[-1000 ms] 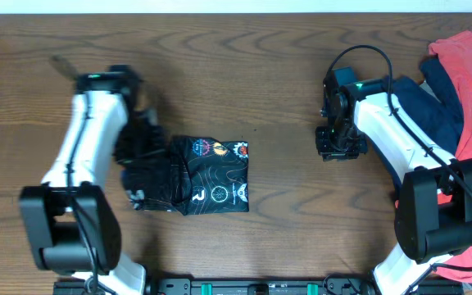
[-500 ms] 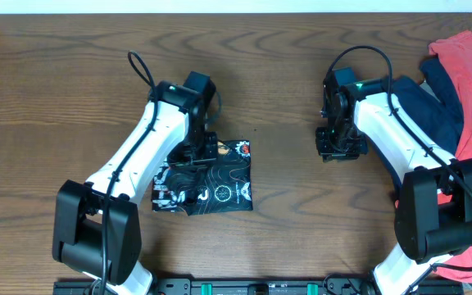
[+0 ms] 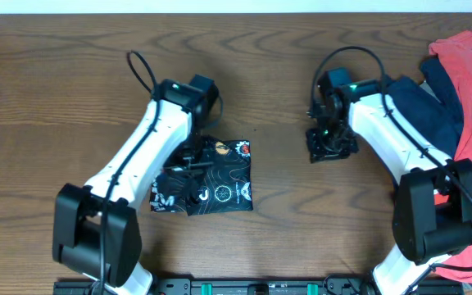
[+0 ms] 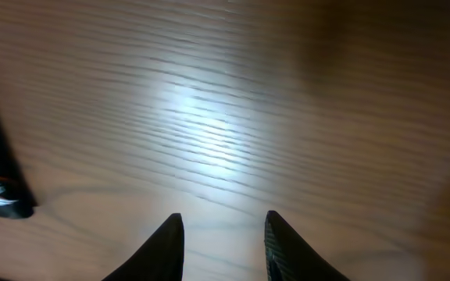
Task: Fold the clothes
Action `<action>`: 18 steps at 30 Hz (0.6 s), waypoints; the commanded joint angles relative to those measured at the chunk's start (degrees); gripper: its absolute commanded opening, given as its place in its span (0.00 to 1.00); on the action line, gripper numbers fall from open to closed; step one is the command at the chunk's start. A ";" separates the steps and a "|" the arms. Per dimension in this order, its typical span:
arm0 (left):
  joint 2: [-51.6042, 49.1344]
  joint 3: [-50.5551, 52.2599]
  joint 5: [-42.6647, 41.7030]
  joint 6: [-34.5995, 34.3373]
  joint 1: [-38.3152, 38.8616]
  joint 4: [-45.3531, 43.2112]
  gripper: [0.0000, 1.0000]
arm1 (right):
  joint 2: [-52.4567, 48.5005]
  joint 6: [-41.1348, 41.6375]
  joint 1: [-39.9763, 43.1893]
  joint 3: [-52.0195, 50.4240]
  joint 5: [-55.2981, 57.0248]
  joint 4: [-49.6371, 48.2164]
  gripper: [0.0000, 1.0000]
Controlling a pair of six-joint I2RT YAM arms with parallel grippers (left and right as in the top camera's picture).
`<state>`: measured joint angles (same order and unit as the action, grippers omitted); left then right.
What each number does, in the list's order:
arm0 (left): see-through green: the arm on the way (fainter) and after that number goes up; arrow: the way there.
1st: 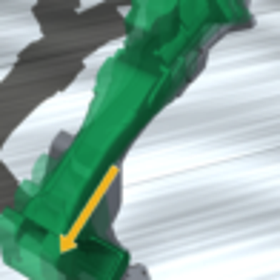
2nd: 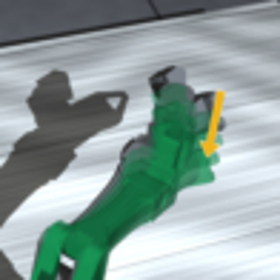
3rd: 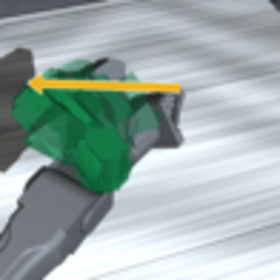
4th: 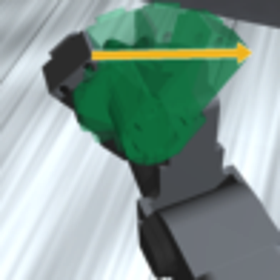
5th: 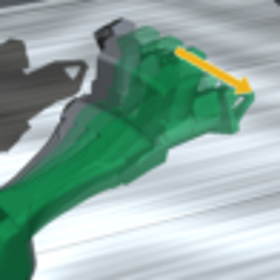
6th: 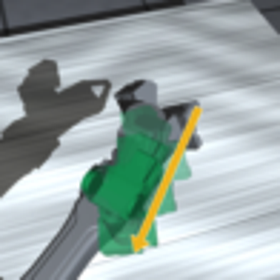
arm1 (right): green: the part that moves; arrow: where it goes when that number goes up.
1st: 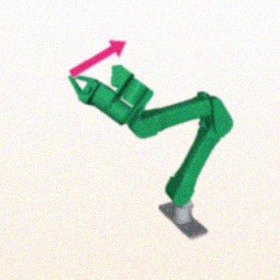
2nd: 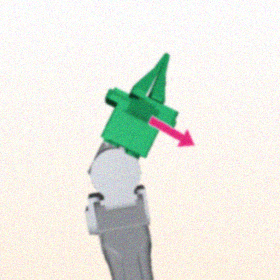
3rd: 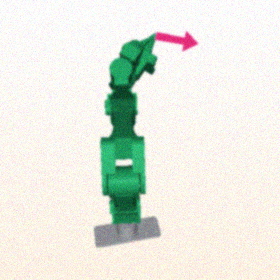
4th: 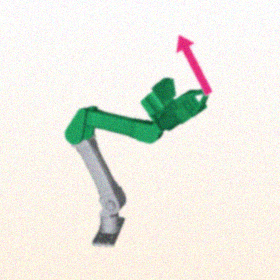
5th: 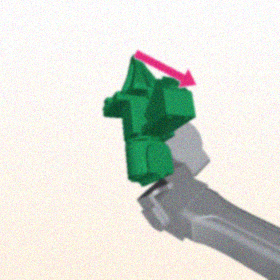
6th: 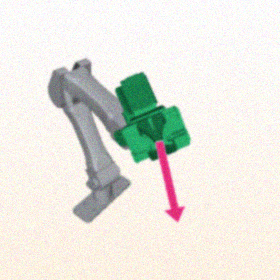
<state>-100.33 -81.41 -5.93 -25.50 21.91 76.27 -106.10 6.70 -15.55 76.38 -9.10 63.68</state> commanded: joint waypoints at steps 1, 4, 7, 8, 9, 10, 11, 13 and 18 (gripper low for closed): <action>3.63 -4.48 4.07 -0.28 -0.74 0.61 0.06 | 0.55 -0.92 -1.68 0.63 -1.88 -0.70 0.33; 4.55 -4.96 3.19 -0.31 0.15 -0.31 0.06 | 0.55 -0.50 -1.90 0.63 -1.88 -0.83 0.33; 4.09 -4.66 2.56 -0.55 1.46 -0.90 0.06 | 0.55 -0.50 -1.88 0.63 -1.88 -0.63 0.33; 3.82 -4.37 2.25 -0.83 1.99 -1.25 0.06 | 0.55 -0.50 -1.88 0.63 -1.88 -0.57 0.33; 3.58 -4.02 1.77 -1.40 2.58 -1.75 0.06 | 0.55 -0.50 -1.88 0.63 -1.88 -0.46 0.33; 3.13 -3.72 1.31 -1.95 3.32 -2.25 0.06 | 0.55 -0.52 -1.88 0.63 -1.88 -0.42 0.33; 2.69 -3.48 0.70 -2.38 4.00 -2.82 0.06 | 0.55 -0.52 -1.88 0.63 -1.88 -0.28 0.33; 1.68 -3.10 -1.16 -2.91 5.49 -4.26 0.06 | 0.55 -0.52 -1.88 0.63 -1.88 -0.15 0.33; 0.22 -3.10 -5.73 -2.60 9.09 -9.05 0.36 | 0.55 -0.52 -1.88 0.63 -1.86 0.02 0.33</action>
<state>-99.35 -84.84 -7.77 -27.22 29.43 68.36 -106.10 6.70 -17.12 76.38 -10.55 63.57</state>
